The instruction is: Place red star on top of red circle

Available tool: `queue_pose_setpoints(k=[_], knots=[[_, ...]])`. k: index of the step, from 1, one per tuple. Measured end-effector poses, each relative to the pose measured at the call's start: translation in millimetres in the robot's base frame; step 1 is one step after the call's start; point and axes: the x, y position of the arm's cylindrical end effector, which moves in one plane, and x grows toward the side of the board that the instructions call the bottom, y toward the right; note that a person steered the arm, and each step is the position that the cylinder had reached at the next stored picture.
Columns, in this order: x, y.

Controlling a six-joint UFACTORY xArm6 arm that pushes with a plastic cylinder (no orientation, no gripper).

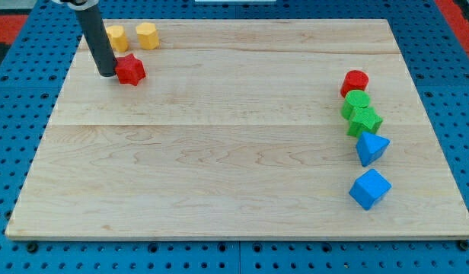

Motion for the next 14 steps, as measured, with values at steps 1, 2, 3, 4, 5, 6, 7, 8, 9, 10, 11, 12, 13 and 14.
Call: queue_pose_setpoints(k=[1,2,3,4,5,6,7,8,9,10,11,12,13,14], knots=[[-3.4,14.7],[12.5,39.4],[24.8,67.1],[19.4,136.4],[-12.0,156.9],[-47.1,156.3],[-64.9,156.3],[-52.8,167.4],[-37.4,216.0],[-36.7,242.3],[-48.4,210.6],[-73.8,228.8],[-68.4,261.3],[-36.9,286.8]])
